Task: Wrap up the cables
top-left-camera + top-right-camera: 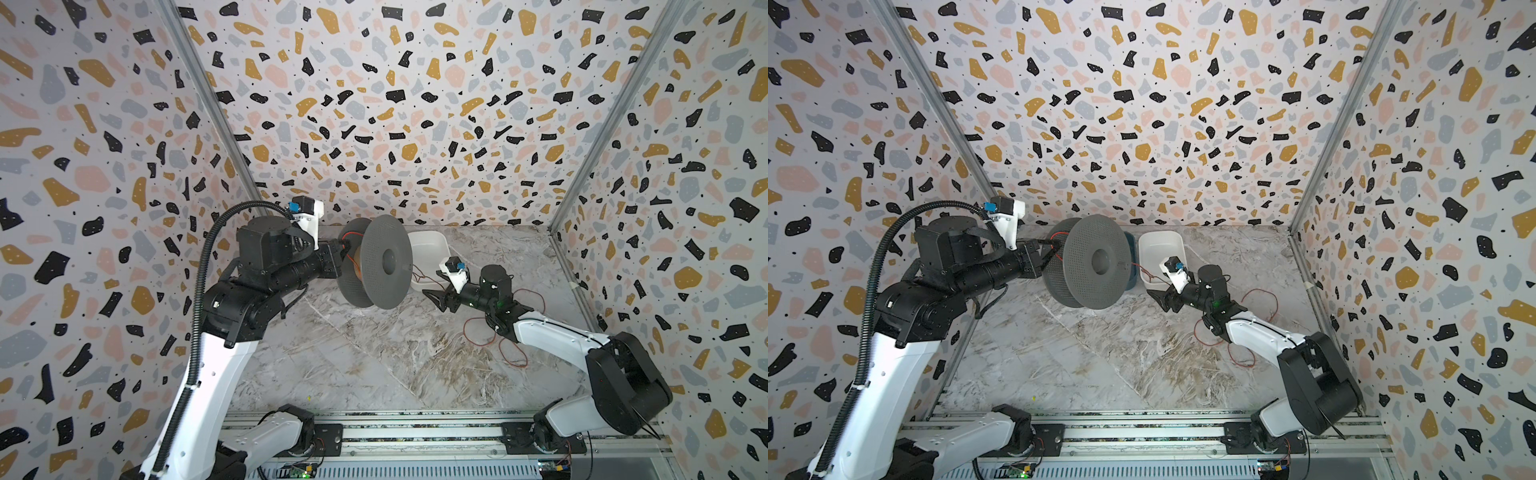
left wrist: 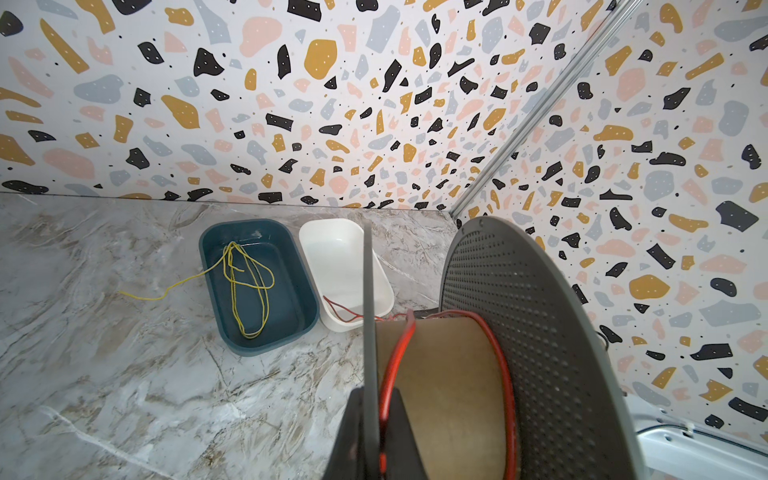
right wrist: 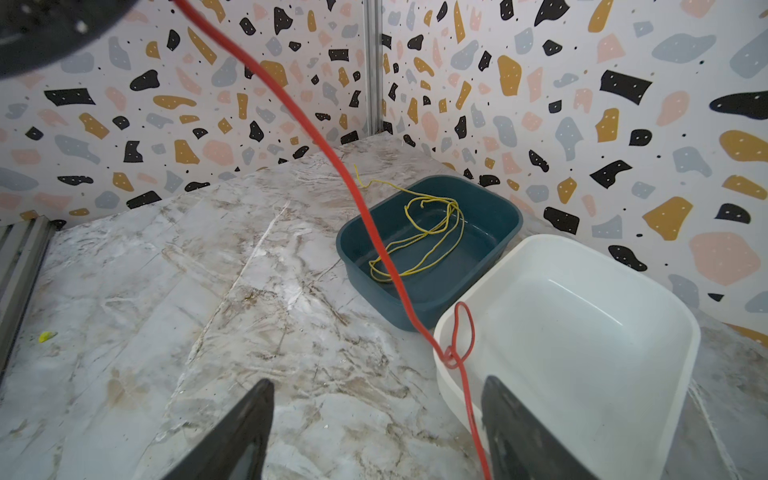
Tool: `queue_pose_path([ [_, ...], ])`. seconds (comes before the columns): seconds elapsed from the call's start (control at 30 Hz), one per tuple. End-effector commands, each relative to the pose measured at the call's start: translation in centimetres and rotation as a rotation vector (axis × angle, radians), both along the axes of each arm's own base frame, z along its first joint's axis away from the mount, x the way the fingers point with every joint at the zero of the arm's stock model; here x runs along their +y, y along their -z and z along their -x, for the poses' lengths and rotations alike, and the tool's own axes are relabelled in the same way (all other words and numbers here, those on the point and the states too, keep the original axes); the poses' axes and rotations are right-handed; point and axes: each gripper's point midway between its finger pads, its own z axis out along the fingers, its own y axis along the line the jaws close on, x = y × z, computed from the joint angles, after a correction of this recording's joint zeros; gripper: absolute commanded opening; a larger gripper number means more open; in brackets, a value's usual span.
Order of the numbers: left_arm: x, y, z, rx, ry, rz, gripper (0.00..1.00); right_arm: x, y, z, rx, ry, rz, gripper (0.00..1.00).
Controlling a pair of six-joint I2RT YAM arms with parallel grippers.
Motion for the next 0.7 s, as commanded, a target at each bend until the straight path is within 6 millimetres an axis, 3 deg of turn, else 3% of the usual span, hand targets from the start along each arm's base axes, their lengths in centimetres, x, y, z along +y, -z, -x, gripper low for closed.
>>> queue_pose_path([
  [0.0,-0.4,-4.2,0.3,-0.143,0.023,0.085,0.00,1.0,-3.7,-1.4,-0.122,-0.015,-0.045,0.77],
  [0.2,-0.6,-4.5,0.4,-0.149,0.031,0.099,0.00,2.3,-2.5,-3.7,-0.108,-0.016,-0.037,0.70],
  [0.47,-0.5,-4.1,0.2,-0.141,0.029,0.082,0.00,3.6,-2.0,-4.5,-0.097,-0.052,-0.056,0.53],
  [0.67,-0.5,-4.5,0.3,-0.148,0.030,0.090,0.00,3.6,-1.6,-4.0,-0.085,-0.050,-0.064,0.22],
])
